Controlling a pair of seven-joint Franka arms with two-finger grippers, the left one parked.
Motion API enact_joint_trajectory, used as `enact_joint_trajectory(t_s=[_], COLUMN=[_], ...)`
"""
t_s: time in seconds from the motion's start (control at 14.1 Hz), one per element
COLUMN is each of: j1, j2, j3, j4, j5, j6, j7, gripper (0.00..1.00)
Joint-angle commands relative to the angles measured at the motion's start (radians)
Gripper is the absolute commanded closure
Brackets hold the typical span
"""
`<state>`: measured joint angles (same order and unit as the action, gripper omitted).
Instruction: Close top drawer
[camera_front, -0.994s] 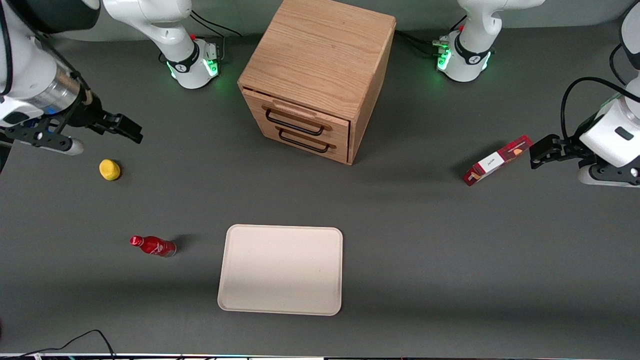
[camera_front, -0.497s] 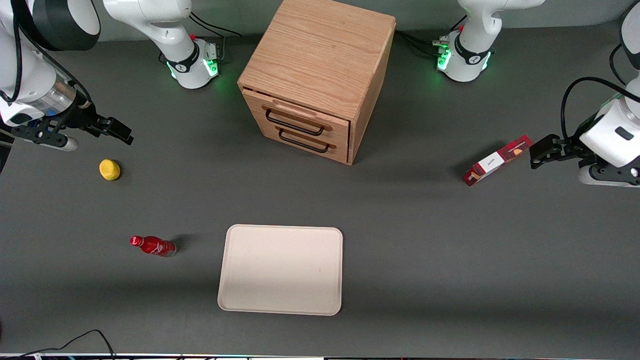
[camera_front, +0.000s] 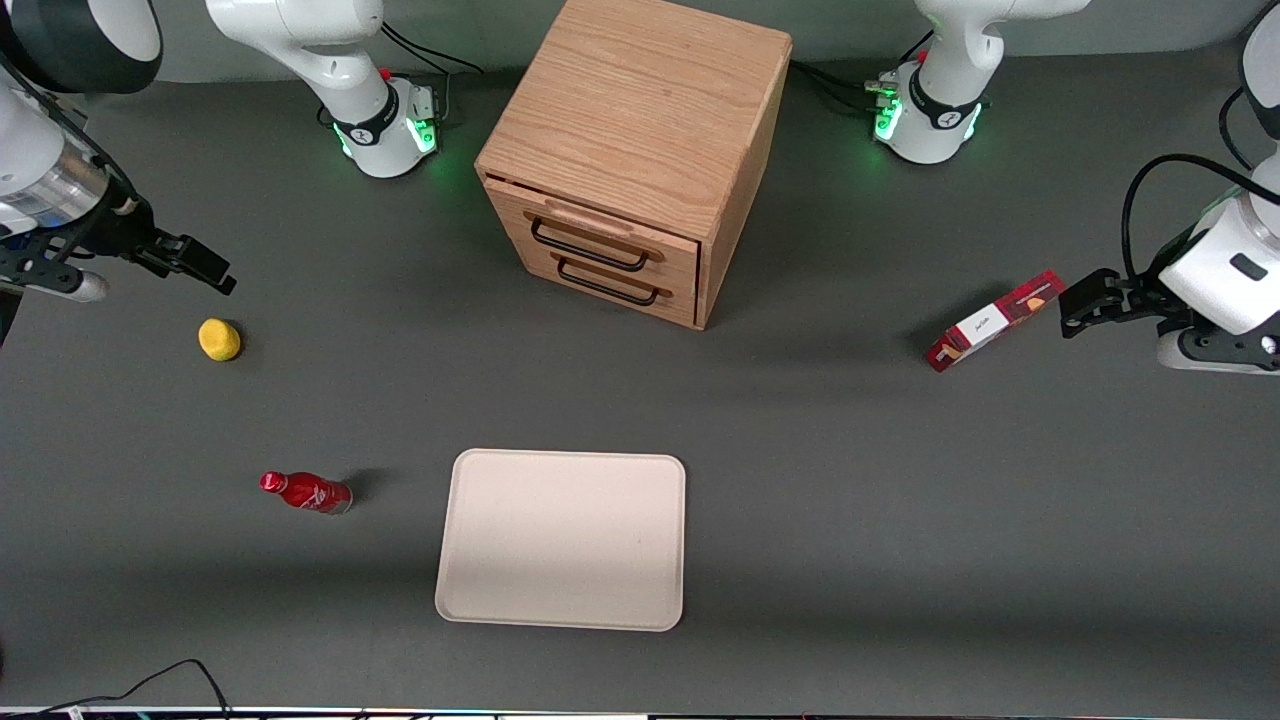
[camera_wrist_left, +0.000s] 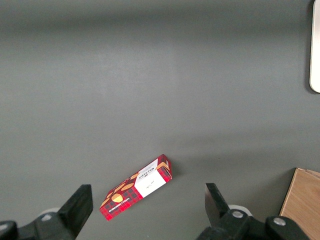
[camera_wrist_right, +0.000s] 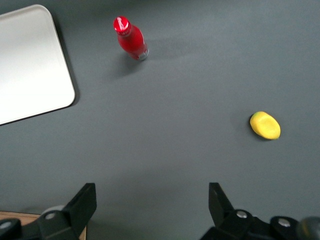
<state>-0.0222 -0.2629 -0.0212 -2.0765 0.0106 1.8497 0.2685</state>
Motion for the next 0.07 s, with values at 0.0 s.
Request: enact_joint_trajectory(t_s=[0.0], j1=[0.01], j2=[0.019], j3=[-0.029], j4=[0.053], j5=[-0.018], j6=[-0.049], j7=[-0.035], gripper=[0.0])
